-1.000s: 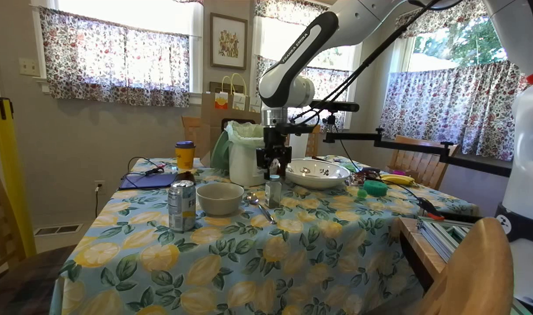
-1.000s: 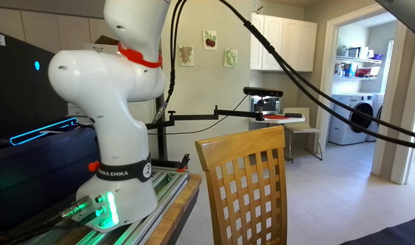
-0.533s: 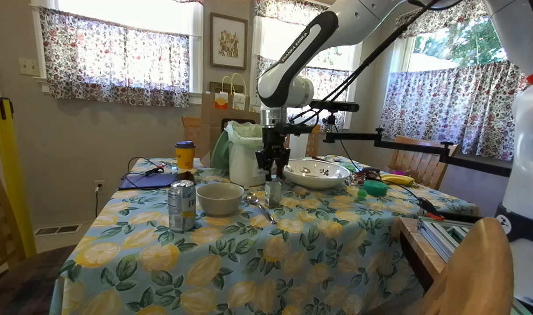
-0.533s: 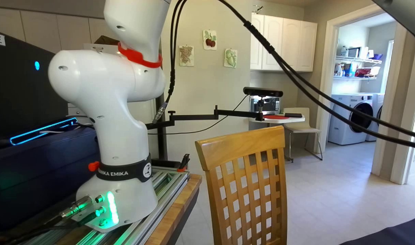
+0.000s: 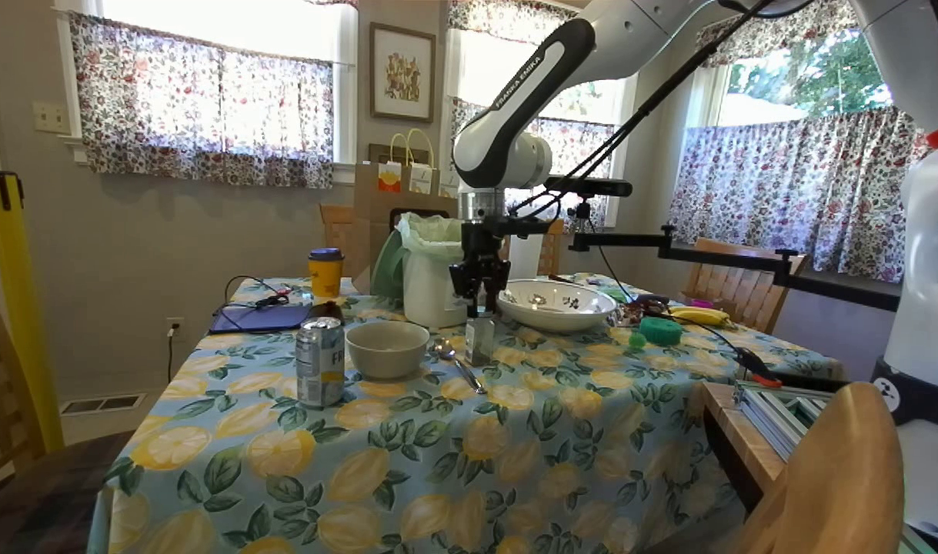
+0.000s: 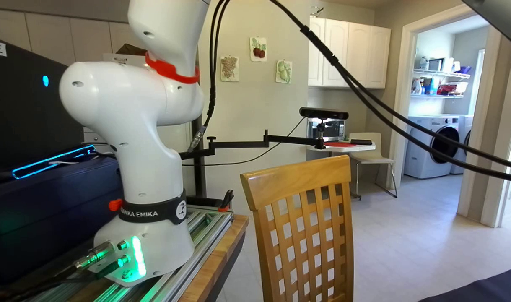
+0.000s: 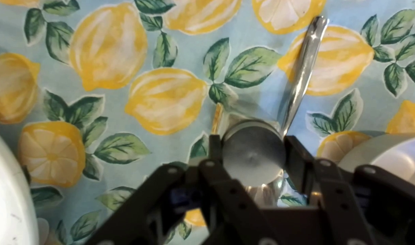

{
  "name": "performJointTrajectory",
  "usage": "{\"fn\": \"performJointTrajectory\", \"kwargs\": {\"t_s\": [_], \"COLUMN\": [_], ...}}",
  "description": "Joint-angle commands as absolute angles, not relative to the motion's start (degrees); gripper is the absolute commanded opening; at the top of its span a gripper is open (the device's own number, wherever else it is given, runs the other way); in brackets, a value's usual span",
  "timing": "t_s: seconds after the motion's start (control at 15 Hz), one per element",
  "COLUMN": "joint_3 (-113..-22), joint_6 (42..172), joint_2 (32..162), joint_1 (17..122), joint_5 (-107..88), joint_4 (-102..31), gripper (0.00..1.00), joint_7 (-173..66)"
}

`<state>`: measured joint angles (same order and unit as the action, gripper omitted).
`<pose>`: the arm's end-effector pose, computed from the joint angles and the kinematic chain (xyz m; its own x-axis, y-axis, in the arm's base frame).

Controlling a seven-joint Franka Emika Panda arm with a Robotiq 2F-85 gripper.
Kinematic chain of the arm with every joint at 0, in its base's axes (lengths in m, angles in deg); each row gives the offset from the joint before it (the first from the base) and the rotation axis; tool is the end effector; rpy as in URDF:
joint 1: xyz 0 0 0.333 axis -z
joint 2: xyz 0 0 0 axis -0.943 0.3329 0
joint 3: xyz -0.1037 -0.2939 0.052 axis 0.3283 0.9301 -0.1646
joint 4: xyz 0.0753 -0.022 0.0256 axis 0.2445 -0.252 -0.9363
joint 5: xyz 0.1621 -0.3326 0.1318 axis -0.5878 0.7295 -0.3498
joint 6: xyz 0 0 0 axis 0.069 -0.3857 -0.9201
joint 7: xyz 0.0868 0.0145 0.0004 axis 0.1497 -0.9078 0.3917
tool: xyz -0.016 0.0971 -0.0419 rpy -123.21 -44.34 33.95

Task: Remove the lid from the spice bottle

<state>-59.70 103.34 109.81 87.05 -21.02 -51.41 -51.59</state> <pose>0.5502 -0.2883 0.2284 0.8088 -0.5783 -0.1067 -0.5810 -0.8139 0.0072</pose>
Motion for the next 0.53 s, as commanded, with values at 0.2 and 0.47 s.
{"fn": "performJointTrajectory", "kwargs": {"t_s": [0.2,0.47], "joint_3": [-60.14,-59.88], "joint_6": [102.46,102.51], "joint_2": [108.03,107.21], "joint_1": [88.16,88.18], "joint_5": [-22.19,-22.05], "joint_4": [-50.79,-50.6], "gripper": [0.23,0.23], "joint_7": [-51.08,-51.42]}}
